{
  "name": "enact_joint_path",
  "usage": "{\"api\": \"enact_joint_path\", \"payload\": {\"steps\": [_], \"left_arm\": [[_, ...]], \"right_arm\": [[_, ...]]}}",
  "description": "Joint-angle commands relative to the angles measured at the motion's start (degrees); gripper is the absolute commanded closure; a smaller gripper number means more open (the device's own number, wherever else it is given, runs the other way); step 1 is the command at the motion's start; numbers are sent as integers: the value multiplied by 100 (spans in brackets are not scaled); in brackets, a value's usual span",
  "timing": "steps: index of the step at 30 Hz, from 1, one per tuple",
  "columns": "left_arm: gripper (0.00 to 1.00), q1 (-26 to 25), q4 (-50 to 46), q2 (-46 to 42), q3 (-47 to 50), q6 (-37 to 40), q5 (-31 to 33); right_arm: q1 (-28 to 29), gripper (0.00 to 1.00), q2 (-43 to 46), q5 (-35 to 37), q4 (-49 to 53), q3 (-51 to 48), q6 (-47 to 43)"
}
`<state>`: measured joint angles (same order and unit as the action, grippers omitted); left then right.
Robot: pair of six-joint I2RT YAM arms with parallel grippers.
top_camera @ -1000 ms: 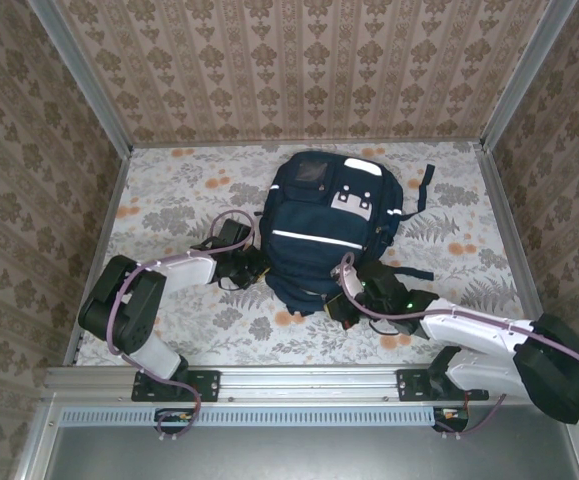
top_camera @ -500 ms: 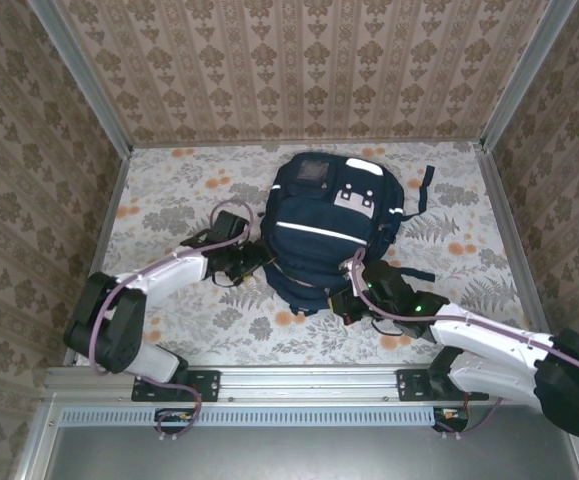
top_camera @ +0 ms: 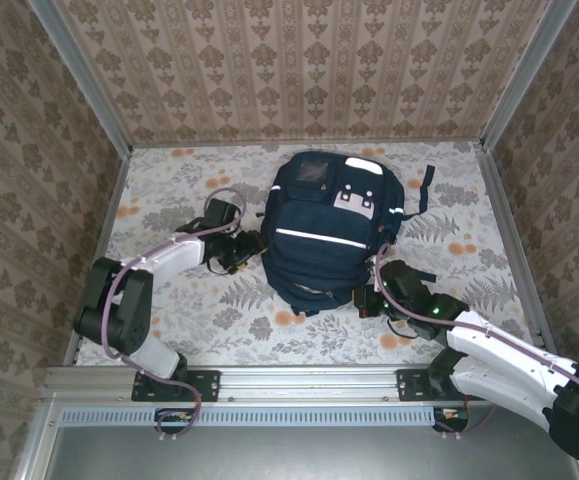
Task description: Pack the student bag
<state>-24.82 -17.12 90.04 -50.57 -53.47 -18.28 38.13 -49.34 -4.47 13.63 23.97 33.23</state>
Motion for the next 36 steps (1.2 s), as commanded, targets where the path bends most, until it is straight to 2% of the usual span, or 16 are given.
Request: {"api": "enact_joint_path", "payload": {"steps": [1, 2, 3, 6, 9, 12, 20, 22, 24, 26, 28, 29, 30, 32, 36], "left_arm": [[34, -96, 98, -41, -250, 218, -212], [34, -231, 27, -127, -264, 304, -137], [34, -303, -79, -212, -290, 414, -70], [34, -352, -303, -510, -314, 682, -26], [34, -469, -353, -766, -297, 1036, -191], [34, -762, -656, -959, -424, 1370, -9], [34, -1356, -797, -917, -577, 1593, 16], [34, -1535, -818, -831, -669, 1700, -76], [34, -1846, -936, -782, -830, 1890, 23], [34, -2149, -1080, -720, -999, 2033, 99], [35, -2319, -1131, -667, -1084, 2102, 38], [35, -2364, -1204, -648, -1115, 2117, 58], [35, -2378, -1274, -646, -1122, 2122, 88], [35, -2354, -1407, -715, -1083, 2114, 225], [35, -2170, -1518, -1045, -929, 2030, 371]], "right_arm": [[-34, 96, -63, -731, -122, 21, -161], [-34, 82, -145, -876, -172, 32, -196], [-34, 74, -238, -1025, -219, 45, -230], [-32, 66, -523, -1505, -501, 57, -278], [-20, 65, -783, -1973, -871, 73, -244], [40, 69, -941, -2295, -1163, 155, -178], [116, 72, -1428, -2240, -1254, 381, -201], [106, 69, -1282, -2005, -880, 560, -250], [77, 62, -838, -1426, -427, 653, -219], [-38, 58, -212, -460, 25, 596, 30], [-260, 52, 196, 121, 357, 468, 280], [-420, 46, 306, 387, 544, 428, 381], [-627, 41, 327, 535, 723, 425, 482], [-1017, 37, 175, 465, 910, 512, 521], [-1431, 41, -573, 591, 1141, 680, 638]]}}
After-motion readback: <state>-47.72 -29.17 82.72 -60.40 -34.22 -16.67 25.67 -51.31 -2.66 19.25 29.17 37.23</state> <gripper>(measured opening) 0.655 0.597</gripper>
